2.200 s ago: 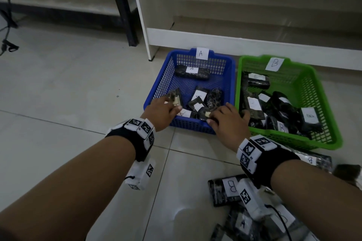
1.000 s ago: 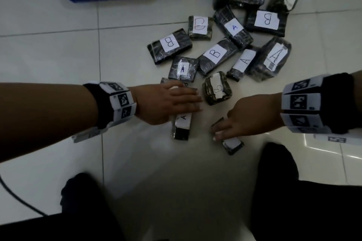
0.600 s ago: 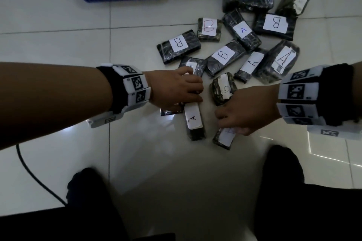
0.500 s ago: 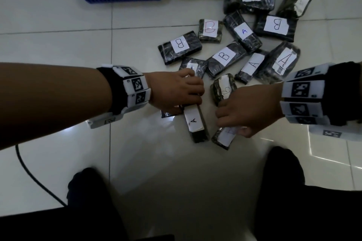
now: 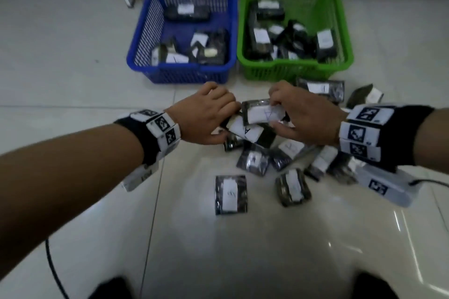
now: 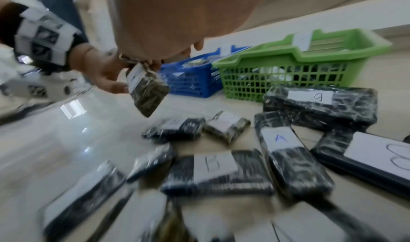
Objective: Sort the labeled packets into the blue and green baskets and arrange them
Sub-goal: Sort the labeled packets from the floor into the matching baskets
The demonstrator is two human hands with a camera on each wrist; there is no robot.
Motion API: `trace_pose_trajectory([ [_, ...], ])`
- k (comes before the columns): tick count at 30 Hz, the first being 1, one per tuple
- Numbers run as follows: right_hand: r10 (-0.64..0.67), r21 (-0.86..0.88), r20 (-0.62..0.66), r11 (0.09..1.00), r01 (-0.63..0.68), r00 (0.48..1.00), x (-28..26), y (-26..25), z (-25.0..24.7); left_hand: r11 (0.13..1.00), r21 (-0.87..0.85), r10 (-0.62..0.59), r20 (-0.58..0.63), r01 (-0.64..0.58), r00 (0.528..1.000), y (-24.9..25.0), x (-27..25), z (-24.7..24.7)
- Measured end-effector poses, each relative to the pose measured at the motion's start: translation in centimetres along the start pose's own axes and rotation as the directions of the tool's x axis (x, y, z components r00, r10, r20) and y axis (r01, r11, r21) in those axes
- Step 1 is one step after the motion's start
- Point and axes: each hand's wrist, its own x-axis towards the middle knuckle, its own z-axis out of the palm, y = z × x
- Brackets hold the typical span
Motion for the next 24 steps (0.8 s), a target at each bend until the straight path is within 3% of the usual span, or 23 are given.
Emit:
trace_pose_trajectory([
  [2, 0.114, 0.036, -0.148, 0.993, -0.110, 0.982, 1.8, 0.8, -0.3, 0.987, 0.035, -0.157, -0.045, 0.159, 0.987, -2.5, 0.0, -0.7],
  [4, 0.220, 0.116, -0.255, 0.974, -0.196, 0.942, 3.9, 1.2, -0.4, 0.941, 0.045, -0.331, -0.101, 0.337, 0.938, -5.2, 0.0, -1.5],
  [8, 0.377, 0.170, -0.317, 0.925, -0.339, 0.870, 8.3, 1.2, 0.1, 0.801, 0.042, -0.585, -0.160, 0.597, 0.795, -9.3, -0.5, -2.0],
  [11, 0.379, 0.057, -0.317, 0.923, -0.381, 0.870, 11.3, 0.8, 0.4, 0.666, 0.022, -0.735, -0.149, 0.746, 0.661, -11.1, -1.4, -1.1],
  [14, 0.414, 0.077, -0.302, 0.908, -0.411, 0.858, 14.1, 0.7, 0.4, 0.541, -0.002, -0.839, -0.068, 0.841, 0.539, -12.2, -2.0, -0.3],
  [17, 0.511, 0.203, -0.280, 0.859, -0.470, 0.813, 16.4, 0.9, 0.7, 0.526, -0.005, -0.850, 0.048, 0.851, 0.525, -13.3, -2.4, 0.6],
  [20, 0.594, 0.349, -0.273, 0.794, -0.497, 0.757, 18.6, 1.3, 1.6, 0.499, -0.115, -0.855, 0.097, 0.859, 0.509, -14.5, -2.4, 1.7],
  [24, 0.610, 0.389, -0.117, 0.754, -0.529, 0.784, 20.1, 1.3, 3.1, 0.418, -0.255, -0.881, 0.118, 0.872, 0.457, -15.0, -2.0, 3.2],
])
